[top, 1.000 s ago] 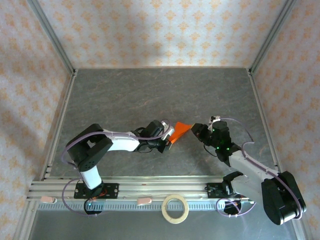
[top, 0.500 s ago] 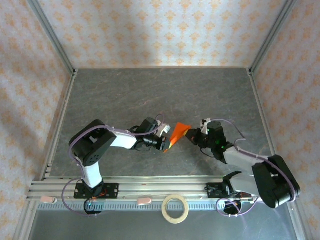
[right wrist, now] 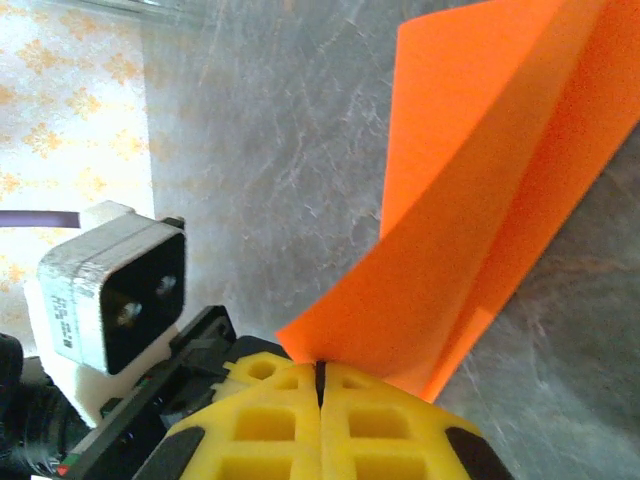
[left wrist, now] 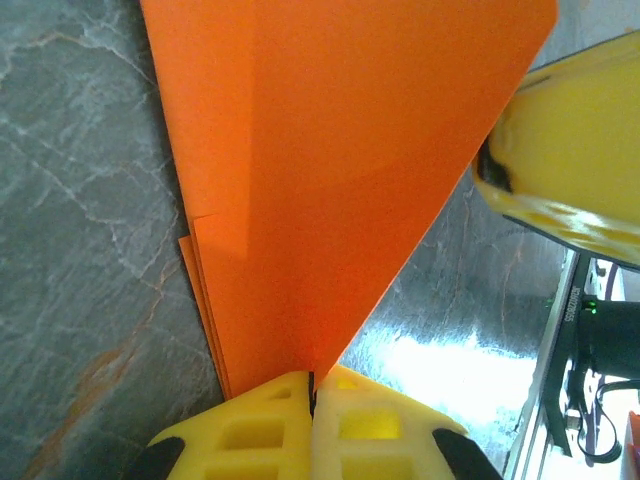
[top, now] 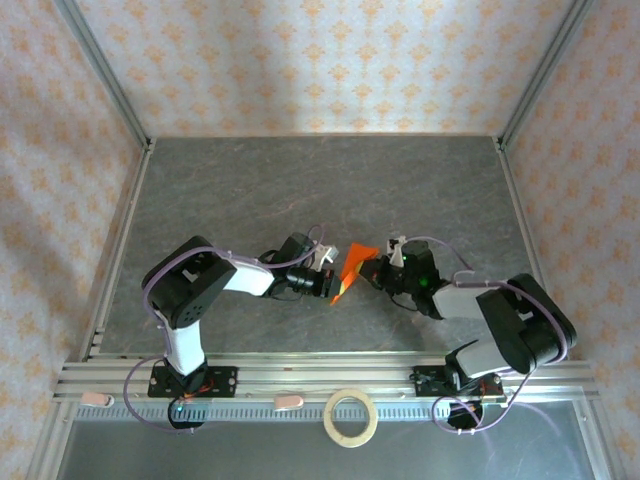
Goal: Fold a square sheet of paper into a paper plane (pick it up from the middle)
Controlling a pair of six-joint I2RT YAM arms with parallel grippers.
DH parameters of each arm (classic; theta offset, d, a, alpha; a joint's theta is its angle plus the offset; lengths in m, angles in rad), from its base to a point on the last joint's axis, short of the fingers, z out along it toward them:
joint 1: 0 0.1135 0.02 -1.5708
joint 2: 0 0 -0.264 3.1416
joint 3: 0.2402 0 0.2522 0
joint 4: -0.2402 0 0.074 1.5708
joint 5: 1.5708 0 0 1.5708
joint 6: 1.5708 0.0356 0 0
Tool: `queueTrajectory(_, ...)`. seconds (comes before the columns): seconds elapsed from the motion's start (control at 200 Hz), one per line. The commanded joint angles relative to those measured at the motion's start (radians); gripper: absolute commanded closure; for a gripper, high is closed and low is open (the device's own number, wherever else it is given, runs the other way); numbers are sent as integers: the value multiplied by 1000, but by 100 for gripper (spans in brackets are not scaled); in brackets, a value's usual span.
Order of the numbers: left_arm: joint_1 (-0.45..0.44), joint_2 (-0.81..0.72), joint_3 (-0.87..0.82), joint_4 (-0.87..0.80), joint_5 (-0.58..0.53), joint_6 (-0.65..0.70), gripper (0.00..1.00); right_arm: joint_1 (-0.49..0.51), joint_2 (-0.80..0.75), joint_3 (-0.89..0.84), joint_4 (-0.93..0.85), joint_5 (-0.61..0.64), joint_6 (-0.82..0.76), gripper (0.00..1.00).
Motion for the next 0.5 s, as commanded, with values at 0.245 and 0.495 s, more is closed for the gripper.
queueTrajectory(0.245, -3, 61, -20, 127, 8, -132, 100, 5, 108, 64, 96, -31, 26, 100)
queueTrajectory(0.495, 6, 56, -62, 184, -12, -181, 100, -3, 152, 81, 97, -37, 17, 100)
